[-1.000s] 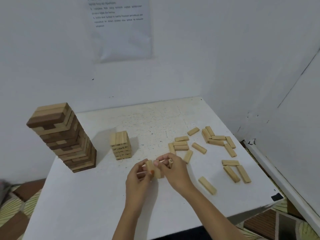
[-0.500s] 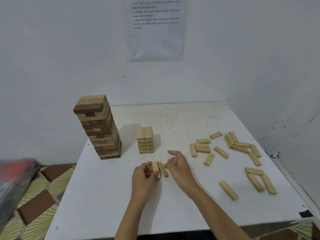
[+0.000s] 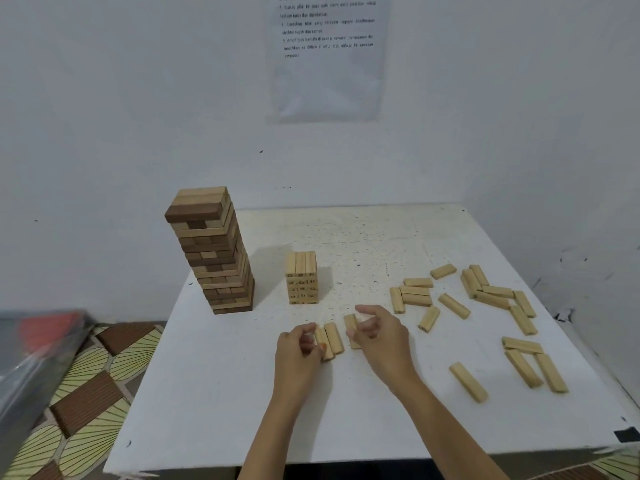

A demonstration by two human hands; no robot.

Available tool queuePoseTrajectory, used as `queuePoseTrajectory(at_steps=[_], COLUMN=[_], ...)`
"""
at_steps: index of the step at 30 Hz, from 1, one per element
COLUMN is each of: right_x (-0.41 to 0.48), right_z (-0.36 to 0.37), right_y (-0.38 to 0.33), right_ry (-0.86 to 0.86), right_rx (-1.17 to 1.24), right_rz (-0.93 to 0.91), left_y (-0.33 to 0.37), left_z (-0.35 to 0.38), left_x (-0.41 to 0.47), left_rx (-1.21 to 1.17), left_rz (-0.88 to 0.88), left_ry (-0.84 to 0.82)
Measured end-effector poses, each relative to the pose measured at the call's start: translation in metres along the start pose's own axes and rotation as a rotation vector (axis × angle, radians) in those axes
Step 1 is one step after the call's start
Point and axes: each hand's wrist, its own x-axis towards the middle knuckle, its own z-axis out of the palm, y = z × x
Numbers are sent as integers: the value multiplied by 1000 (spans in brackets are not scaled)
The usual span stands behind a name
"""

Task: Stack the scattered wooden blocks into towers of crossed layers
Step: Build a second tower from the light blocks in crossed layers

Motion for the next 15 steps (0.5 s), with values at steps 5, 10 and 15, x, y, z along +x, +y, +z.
queuePoseTrajectory(at_steps=[5,10,15], right_x=[2,-10,-25], right_z=[9,8,7], right_y=[5,7,14], right_ry=[14,-163,-272], right_rx=[-48,-79,-363], right_rz=[-11,-125,-352], left_y=[3,-1,-3], left_z=[-2,2,5], left_x=[-2,-1,-4], left_rx=[43,95,12], left_rz=[125,233,216], left_ry=[-100,-127,-34])
